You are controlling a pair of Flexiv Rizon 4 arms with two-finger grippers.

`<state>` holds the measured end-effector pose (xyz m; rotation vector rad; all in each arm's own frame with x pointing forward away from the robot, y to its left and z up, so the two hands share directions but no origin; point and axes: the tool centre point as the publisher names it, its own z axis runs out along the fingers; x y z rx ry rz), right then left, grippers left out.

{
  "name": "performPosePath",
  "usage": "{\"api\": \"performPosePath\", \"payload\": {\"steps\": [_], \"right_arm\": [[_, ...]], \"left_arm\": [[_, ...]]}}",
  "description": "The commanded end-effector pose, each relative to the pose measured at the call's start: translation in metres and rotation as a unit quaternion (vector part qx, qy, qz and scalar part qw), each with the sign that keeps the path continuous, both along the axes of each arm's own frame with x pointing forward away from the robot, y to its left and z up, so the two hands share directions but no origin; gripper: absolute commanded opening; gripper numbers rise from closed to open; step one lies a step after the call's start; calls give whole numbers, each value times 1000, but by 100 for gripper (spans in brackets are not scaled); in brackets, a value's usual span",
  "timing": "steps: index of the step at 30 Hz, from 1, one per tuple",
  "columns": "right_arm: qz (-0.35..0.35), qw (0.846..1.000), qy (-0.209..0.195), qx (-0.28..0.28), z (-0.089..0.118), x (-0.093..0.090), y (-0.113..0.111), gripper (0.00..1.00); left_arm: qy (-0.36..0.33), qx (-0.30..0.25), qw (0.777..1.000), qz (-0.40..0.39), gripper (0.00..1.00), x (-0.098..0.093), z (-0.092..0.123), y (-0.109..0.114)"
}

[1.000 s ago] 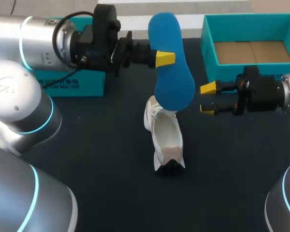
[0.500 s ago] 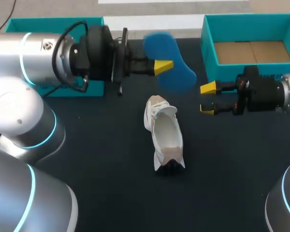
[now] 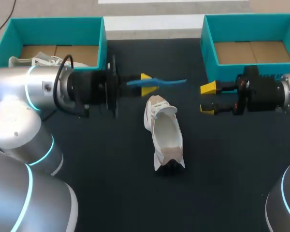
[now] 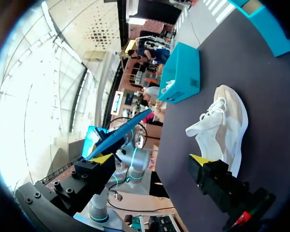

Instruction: Take the shoe out of the shoebox, open the shoe tongue, remove and reinsert the insole, then place the shoe into the shoebox

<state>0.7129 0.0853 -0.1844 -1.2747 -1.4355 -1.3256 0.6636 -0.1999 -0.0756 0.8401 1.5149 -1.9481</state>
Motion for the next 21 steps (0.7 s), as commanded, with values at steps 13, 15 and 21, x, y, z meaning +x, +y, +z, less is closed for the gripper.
{"api": "performPosePath", "payload": {"steps": [13, 15, 21], "right_arm": [[-1, 999, 24, 27, 20, 2, 6, 100], [5, 999, 35, 21, 25, 5, 10, 100], [25, 999, 38, 2, 43, 12, 25, 100]], "left_arm": [[-499, -82, 858, 95, 0, -1, -36, 15], [-512, -69, 851, 92, 0, -2, -39, 16], [-536, -22, 839, 94, 0, -7, -47, 15]]}}
